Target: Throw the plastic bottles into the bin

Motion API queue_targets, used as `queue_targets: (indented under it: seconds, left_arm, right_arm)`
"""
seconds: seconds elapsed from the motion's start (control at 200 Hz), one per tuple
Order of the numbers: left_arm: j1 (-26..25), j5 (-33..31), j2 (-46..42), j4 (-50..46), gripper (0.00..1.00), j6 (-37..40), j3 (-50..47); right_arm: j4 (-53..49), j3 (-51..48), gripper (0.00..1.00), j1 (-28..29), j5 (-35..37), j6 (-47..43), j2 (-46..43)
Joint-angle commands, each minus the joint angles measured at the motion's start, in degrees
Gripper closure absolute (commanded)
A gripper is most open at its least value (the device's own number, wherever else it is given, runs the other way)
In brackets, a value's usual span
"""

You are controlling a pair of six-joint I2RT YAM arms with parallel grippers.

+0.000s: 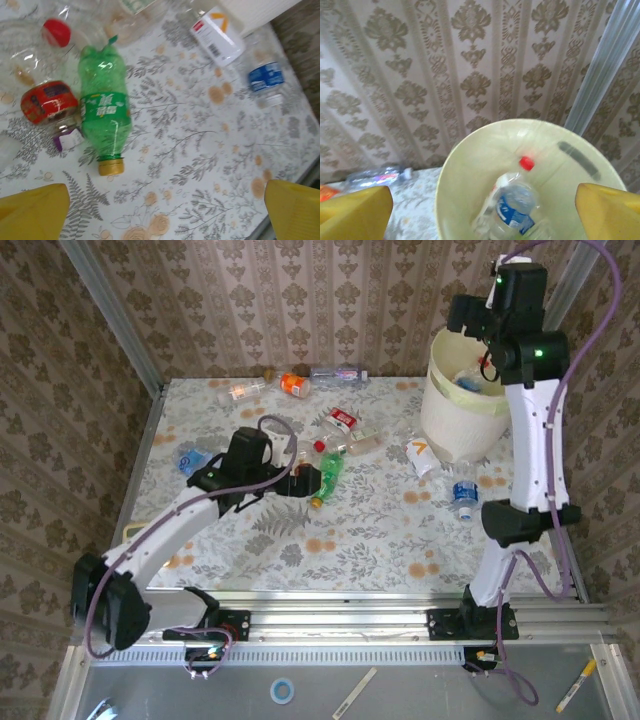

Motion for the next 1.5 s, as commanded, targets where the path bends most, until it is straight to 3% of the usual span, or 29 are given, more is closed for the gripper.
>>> queue_targets:
  seconds: [0.0, 0.245, 0.48, 0.905, 1.245, 1.495]
  left_arm:
    - [-0.7, -4.2, 4.3, -7.5, 0.01, 2.2, 5.0]
    - [-1.8, -5.6, 17.3, -15.3, 0.13, 3.5, 12.8]
    - [-3.2, -6.1, 28.0, -20.3, 0.25, 4.1, 19.9]
    - [-5.7, -9.3, 38.6, -23.5, 0.31, 5.1, 25.9]
    - [-6.4, -11.4, 44.3, -25.1, 0.39, 5.5, 29.5]
    - [-6.5, -11.0, 44.4, -25.0, 0.61, 6.1, 28.4]
  right_arm:
    - [2.9, -5.7, 0.04, 0.2, -8.3, 4.0, -8.2]
    - [2.5, -18.6, 0.01, 1.6, -19.6, 8.3, -18.4]
    - [4.2, -31.1, 0.0, 4.5, -24.3, 11.0, -28.6]
    - [4.7, -47.9, 0.0, 6.2, -25.8, 14.6, -39.9]
    - [5.7, -51.4, 0.0, 6.2, -26.1, 15.4, -42.2]
    - [6.6, -53.3, 0.0, 6.2, -25.9, 15.5, -42.6]
